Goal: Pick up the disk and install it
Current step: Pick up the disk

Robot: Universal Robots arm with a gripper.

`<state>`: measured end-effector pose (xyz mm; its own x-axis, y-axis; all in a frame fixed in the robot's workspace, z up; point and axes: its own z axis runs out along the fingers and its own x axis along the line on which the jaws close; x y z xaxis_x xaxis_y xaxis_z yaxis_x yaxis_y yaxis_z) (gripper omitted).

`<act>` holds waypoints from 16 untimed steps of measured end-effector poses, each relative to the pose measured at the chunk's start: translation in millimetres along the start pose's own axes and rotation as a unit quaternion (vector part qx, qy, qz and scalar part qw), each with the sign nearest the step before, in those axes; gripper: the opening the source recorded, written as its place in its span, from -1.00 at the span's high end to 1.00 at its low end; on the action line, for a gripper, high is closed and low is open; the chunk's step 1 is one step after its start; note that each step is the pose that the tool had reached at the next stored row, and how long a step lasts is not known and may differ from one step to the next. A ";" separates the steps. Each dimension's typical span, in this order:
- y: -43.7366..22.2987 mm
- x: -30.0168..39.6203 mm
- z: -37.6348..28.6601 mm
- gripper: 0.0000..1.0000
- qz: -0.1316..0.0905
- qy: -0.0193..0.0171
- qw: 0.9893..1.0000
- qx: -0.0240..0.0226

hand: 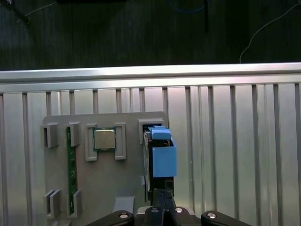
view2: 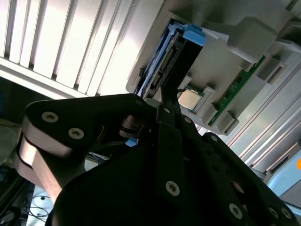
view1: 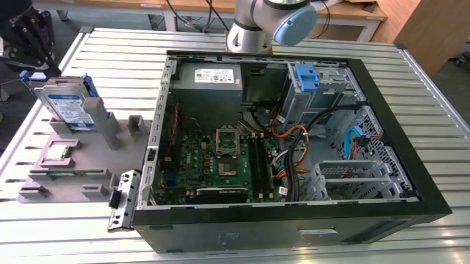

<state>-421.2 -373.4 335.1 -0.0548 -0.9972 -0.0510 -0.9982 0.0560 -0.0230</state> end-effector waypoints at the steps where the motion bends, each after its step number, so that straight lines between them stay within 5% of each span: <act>1: 0.1 0.0 0.1 0.79 0.000 0.000 1.000 0.000; 16: 1.6 0.1 0.2 0.79 0.000 0.000 1.000 0.003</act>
<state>-422.8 -373.4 334.9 -0.0545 -0.9972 -0.0513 -0.9980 0.0560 -0.0285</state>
